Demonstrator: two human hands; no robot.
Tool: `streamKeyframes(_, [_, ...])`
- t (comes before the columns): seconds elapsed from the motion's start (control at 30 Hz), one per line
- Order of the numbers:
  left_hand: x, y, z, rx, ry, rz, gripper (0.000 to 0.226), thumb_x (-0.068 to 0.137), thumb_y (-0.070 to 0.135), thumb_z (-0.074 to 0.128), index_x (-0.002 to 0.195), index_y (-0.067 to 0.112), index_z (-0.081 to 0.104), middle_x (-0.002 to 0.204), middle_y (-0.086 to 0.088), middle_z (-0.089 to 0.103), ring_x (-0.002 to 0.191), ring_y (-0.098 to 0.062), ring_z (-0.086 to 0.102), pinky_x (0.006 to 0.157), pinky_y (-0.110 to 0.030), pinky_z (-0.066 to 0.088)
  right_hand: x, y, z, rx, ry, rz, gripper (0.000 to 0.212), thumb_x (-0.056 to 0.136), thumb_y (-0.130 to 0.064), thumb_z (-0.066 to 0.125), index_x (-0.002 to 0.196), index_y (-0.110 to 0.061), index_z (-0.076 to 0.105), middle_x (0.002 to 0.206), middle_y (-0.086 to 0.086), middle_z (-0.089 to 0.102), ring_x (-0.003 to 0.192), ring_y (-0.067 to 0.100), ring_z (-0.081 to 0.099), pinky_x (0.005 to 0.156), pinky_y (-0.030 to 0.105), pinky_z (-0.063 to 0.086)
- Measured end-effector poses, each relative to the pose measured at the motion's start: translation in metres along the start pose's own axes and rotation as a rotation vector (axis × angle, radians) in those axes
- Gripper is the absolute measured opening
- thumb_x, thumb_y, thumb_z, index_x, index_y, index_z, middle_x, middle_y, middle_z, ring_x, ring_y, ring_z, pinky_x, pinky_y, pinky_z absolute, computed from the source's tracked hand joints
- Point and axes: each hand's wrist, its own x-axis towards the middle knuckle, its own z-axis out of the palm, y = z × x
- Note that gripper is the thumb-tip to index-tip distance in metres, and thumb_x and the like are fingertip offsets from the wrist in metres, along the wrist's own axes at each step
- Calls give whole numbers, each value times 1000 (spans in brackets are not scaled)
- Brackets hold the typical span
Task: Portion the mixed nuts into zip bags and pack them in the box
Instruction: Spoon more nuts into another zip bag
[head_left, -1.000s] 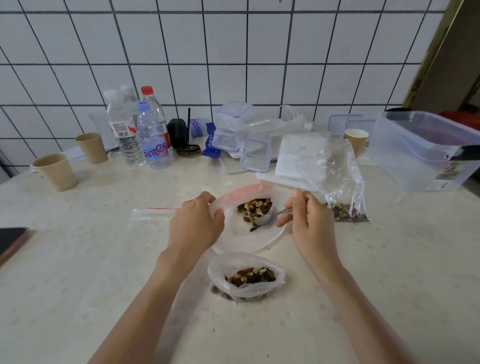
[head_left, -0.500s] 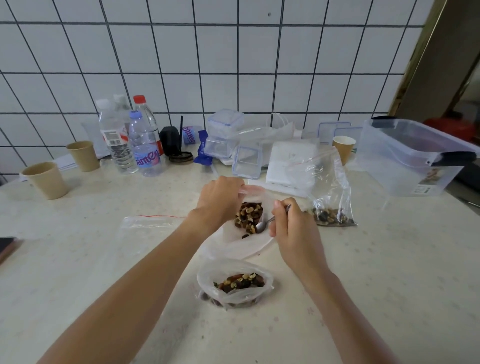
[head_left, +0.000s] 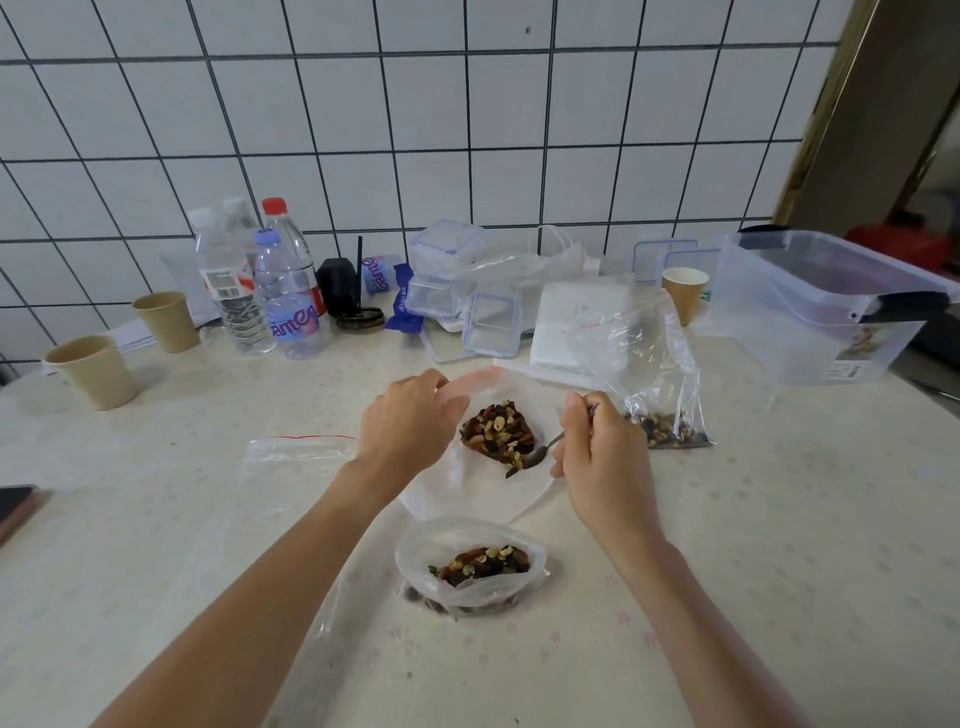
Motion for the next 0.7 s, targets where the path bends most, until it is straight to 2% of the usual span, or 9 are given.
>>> streamKeyframes(0.1, [-5,-8,3,26,-136,-104,47,93,72,51,94,25,56,75,12,58,67,-8,58,52,-27,40,2,4,3,77,2,59,37,110,-31,40,82,-13,56,57,1,65,56,15,68,68,47,56])
streamKeyframes(0.17, [-7,-13,6,-2,-216,-131,54,90,75,53,82,22,56,73,8,62,65,-11,60,53,-27,40,4,7,4,134,4,100,38,109,-31,43,76,-14,55,56,1,68,54,11,68,69,44,56])
streamKeyframes(0.3, [-11,-18,10,-205,-229,-156,35,98,49,58,79,20,64,76,-1,67,67,-16,62,56,-28,44,4,9,10,197,-55,162,38,109,-32,45,79,-14,61,64,-1,74,52,3,63,68,32,55])
streamKeyframes(0.4, [-16,-19,13,-355,-151,-168,33,99,37,59,82,10,66,75,-6,67,65,-17,59,56,-27,41,3,7,13,305,-97,260,35,110,-34,44,89,-14,65,71,-3,77,57,5,67,58,20,52])
streamKeyframes(0.5, [-23,-20,18,-506,-111,-190,40,99,35,61,88,-3,64,71,-12,63,62,-19,53,58,-31,42,4,7,14,414,-125,364,36,111,-31,42,97,-9,66,74,2,78,70,15,75,55,26,57])
streamKeyframes(0.57, [-26,-21,20,-593,-105,-211,39,99,37,63,87,0,65,67,-9,61,59,-17,54,57,-32,43,4,7,14,459,-156,410,35,111,-28,41,99,-7,66,76,4,79,72,18,77,53,29,58])
streamKeyframes(0.63, [-26,-22,22,-648,-91,-219,35,99,36,64,87,3,68,71,-15,66,58,-17,58,55,-32,46,3,7,14,497,-172,440,35,112,-26,40,100,-6,66,77,6,79,73,21,78,52,31,57])
streamKeyframes(0.7, [-24,-24,22,-655,-52,-217,28,99,33,65,86,9,70,74,-13,69,59,-17,62,53,-29,48,4,7,13,534,-157,466,34,111,-25,40,100,-5,65,77,9,78,73,24,78,50,33,56])
